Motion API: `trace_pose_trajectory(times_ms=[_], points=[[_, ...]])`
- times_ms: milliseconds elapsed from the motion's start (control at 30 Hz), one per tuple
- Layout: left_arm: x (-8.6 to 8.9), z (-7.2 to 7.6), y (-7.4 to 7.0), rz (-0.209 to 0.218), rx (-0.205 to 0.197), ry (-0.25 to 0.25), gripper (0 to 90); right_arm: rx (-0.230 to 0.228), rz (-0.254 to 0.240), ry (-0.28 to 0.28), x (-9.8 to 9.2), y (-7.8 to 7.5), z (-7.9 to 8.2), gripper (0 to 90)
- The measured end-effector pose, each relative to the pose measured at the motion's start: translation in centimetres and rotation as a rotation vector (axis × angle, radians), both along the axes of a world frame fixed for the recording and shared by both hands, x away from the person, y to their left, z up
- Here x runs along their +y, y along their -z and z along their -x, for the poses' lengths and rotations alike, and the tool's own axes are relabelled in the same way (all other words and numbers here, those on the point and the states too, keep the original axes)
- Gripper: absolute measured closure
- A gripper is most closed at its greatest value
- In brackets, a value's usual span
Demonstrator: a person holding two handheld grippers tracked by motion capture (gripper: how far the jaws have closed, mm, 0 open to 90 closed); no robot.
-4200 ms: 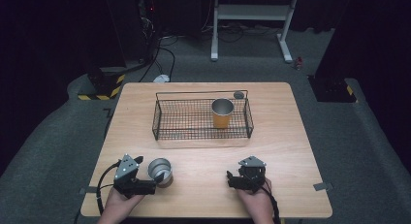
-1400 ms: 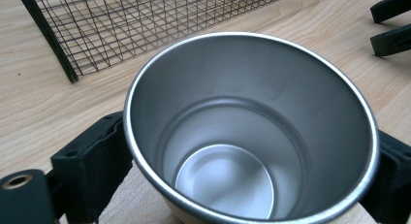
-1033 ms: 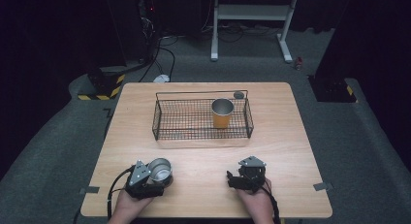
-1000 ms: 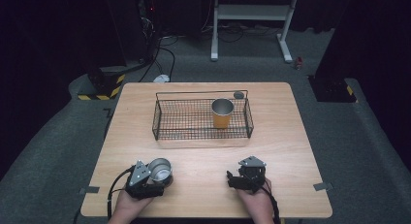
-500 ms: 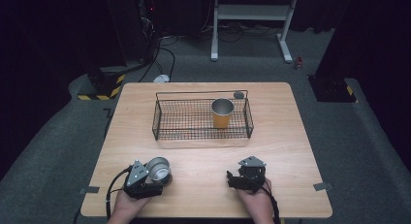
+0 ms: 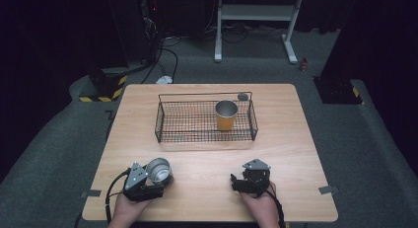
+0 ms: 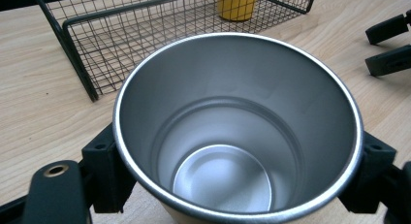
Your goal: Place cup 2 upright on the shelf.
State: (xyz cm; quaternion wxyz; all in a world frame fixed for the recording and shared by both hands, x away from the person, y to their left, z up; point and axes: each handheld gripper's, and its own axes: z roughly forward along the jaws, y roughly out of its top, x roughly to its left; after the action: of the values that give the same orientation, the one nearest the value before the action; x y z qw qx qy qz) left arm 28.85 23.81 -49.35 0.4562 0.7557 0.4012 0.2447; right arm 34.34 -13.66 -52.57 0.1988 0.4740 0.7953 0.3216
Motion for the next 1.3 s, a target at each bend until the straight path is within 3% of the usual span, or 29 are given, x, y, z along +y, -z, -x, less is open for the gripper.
trace_pose_trajectory(times_ms=[433,600,767,1300], points=[[0.1,-0.1,-0.9,0.003,-0.017,-0.033,18.8,0.000,0.000,-0.002,0.0,0.0,0.0,11.2],[0.0,-0.4,-1.3,0.029,0.017,-0.056,18.8,0.000,0.000,-0.002,0.0,0.0,0.0,11.2],[-0.3,-0.5,-2.2,-0.002,-0.005,-0.060,18.8,0.000,0.000,-0.002,0.0,0.0,0.0,11.1],[-1.4,-1.5,-4.3,0.013,-0.051,-0.050,18.8,0.000,0.000,-0.003,0.0,0.0,0.0,11.2]])
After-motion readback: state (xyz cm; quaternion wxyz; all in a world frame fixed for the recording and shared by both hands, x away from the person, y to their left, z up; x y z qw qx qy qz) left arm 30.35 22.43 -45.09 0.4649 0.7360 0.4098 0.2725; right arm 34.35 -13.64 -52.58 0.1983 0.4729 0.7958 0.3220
